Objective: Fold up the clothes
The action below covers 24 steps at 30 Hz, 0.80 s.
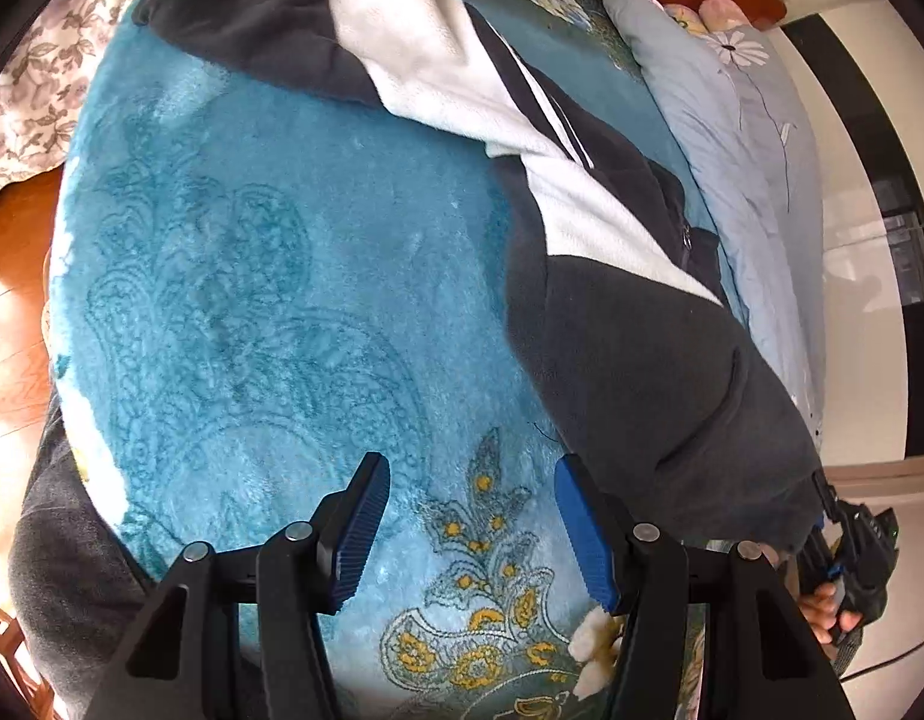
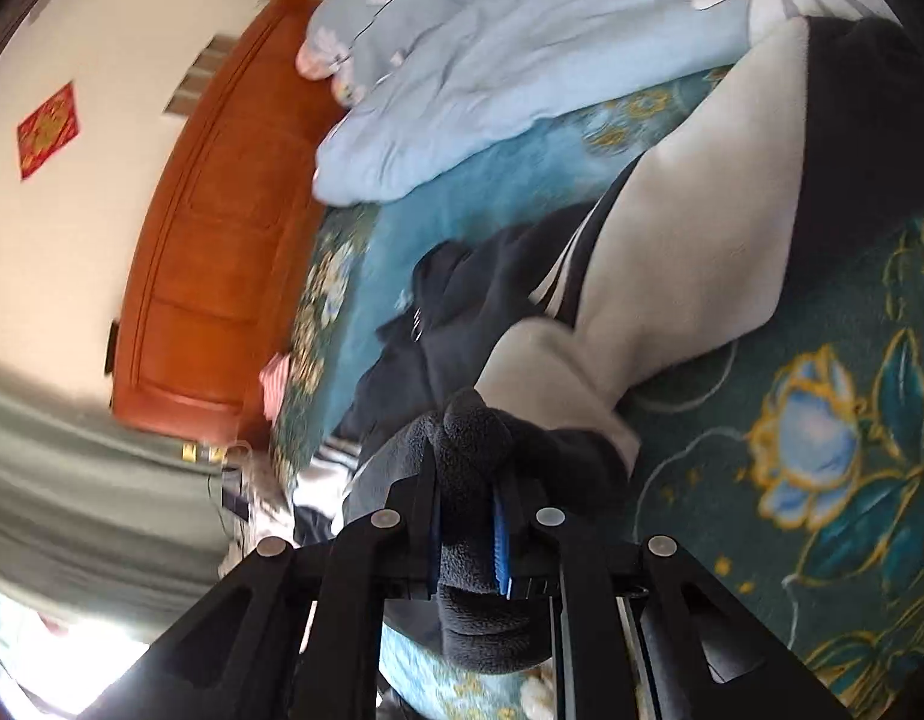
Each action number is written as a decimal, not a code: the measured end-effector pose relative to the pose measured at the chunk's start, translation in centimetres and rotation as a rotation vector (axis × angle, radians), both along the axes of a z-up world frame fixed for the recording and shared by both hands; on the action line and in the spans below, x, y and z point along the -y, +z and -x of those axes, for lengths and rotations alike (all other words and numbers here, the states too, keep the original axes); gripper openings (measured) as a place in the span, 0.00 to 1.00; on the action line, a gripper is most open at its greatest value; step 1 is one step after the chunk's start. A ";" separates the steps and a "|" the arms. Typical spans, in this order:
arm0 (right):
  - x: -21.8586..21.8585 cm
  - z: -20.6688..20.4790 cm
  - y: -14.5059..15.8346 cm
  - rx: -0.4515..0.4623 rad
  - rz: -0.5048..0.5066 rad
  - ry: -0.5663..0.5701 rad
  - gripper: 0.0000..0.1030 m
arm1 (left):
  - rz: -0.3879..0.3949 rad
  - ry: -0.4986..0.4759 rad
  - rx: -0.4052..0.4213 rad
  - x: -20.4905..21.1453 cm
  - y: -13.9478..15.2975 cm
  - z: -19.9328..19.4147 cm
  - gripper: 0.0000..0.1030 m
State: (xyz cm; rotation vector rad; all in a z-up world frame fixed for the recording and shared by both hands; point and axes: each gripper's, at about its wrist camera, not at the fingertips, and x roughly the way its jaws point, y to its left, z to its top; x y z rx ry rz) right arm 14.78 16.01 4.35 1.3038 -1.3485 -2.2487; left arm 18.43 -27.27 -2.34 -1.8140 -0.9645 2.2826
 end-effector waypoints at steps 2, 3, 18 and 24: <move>-1.0 1.0 0.0 0.011 -0.012 -0.035 0.13 | 0.015 -0.044 0.010 -1.6 -0.6 0.9 0.59; -1.6 1.5 0.0 0.017 -0.019 -0.053 0.13 | 0.010 -0.050 0.011 -2.1 -0.8 1.4 0.60; -0.5 0.3 -0.5 0.061 -0.026 0.025 0.13 | -0.128 0.007 -0.118 -1.8 1.6 3.3 0.08; 2.2 -4.1 1.6 0.032 0.144 0.208 0.13 | -0.152 0.063 -0.200 2.7 6.8 2.7 0.08</move>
